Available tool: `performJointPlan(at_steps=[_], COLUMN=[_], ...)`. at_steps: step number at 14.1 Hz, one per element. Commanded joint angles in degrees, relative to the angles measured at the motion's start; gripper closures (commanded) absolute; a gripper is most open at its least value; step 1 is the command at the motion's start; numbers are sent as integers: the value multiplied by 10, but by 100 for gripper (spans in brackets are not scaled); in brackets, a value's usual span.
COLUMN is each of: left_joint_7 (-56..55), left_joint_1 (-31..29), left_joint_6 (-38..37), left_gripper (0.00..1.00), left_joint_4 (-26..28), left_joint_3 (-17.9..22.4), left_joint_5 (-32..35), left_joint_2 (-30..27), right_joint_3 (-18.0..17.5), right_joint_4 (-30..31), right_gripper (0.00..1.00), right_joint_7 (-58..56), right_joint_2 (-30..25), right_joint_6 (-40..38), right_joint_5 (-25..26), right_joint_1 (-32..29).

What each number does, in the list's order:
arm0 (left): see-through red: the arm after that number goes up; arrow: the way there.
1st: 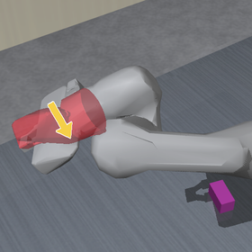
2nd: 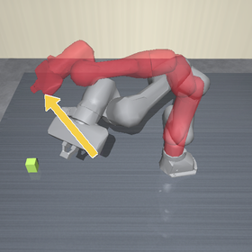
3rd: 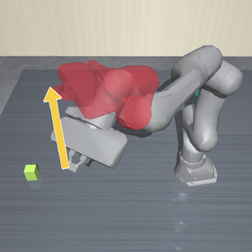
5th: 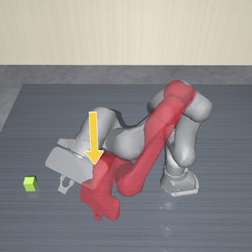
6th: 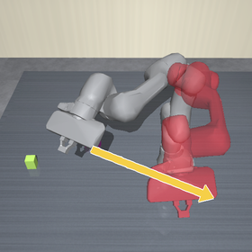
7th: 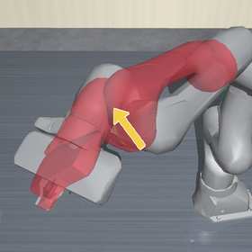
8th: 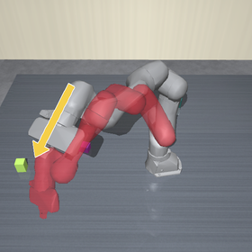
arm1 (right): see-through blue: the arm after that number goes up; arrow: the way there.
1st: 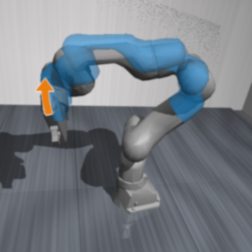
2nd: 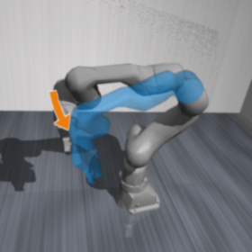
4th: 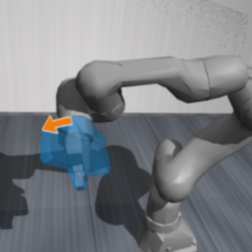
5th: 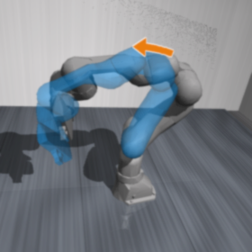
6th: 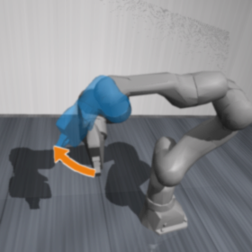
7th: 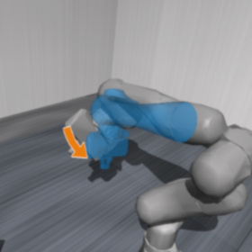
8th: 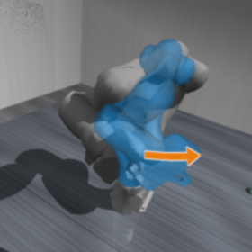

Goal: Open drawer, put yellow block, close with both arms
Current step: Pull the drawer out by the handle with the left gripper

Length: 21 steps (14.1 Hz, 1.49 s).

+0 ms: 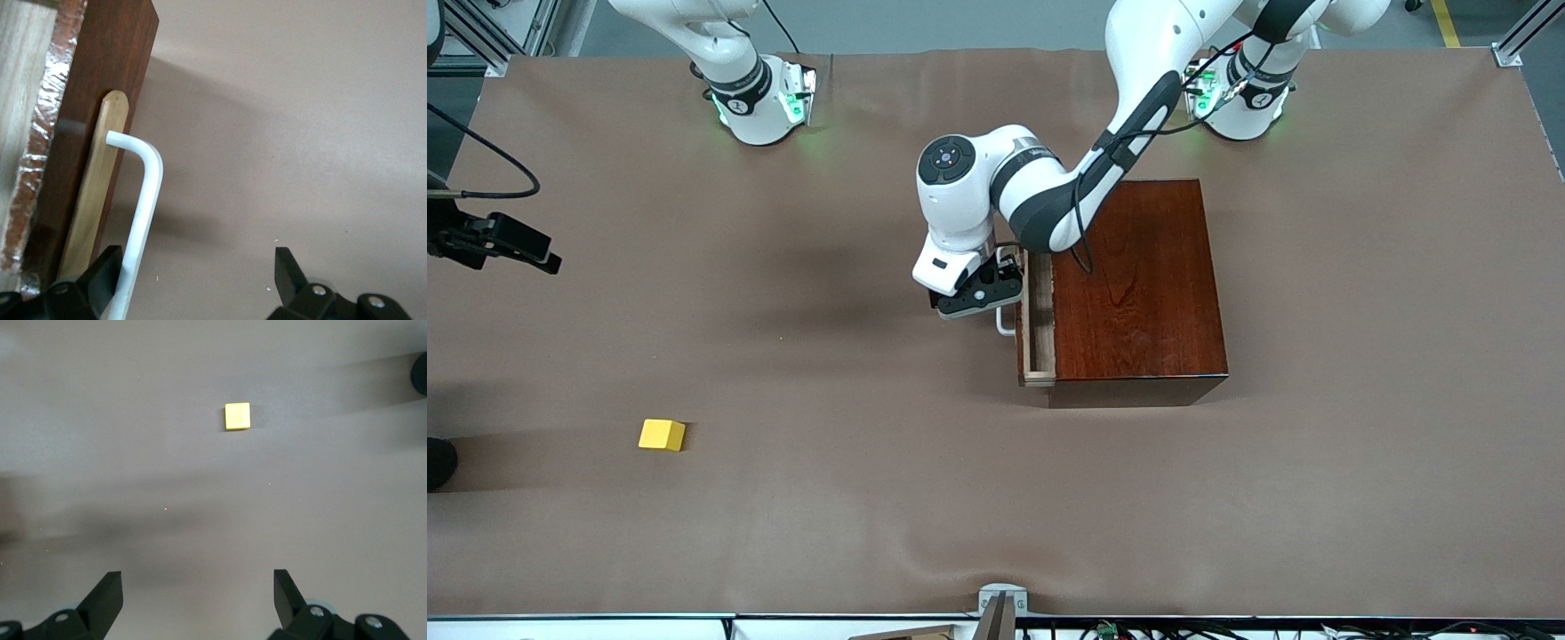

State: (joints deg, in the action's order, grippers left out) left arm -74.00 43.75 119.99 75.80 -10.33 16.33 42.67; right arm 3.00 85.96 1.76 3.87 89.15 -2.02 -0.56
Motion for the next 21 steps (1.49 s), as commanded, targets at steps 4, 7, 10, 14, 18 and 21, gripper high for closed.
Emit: performJointPlan(at_steps=[4, 7, 10, 14, 18, 21], left_joint_7=[3, 3, 2, 0, 2, 2], left_joint_1=[7, 8, 12, 16, 23, 34], left_joint_6=[30, 34, 43, 51, 56, 58], left_gripper=[0, 0, 0, 0, 0, 0], left_joint_4=[-19, -19, -19, -19, -19, -16], left_joint_3=[-4, -4, -4, -4, -4, -4], left_joint_5=[-24, -43, -44, -46, -53, -53], left_joint_2=[11, 11, 12, 14, 14, 19], right_joint_3=[-4, -4, -3, -4, -4, -3], right_joint_4=[6, 6, 6, 6, 6, 6], right_gripper=[0, 0, 0, 0, 0, 0], right_joint_7=[3, 2, 2, 2, 2, 2], right_joint_2=[-12, -12, -12, -12, -12, -12], right_joint_6=[-2, -2, -2, -2, -2, -2], right_joint_5=[5, 5, 6, 5, 5, 5], right_joint_1=[-2, -3, -2, -3, -3, -2])
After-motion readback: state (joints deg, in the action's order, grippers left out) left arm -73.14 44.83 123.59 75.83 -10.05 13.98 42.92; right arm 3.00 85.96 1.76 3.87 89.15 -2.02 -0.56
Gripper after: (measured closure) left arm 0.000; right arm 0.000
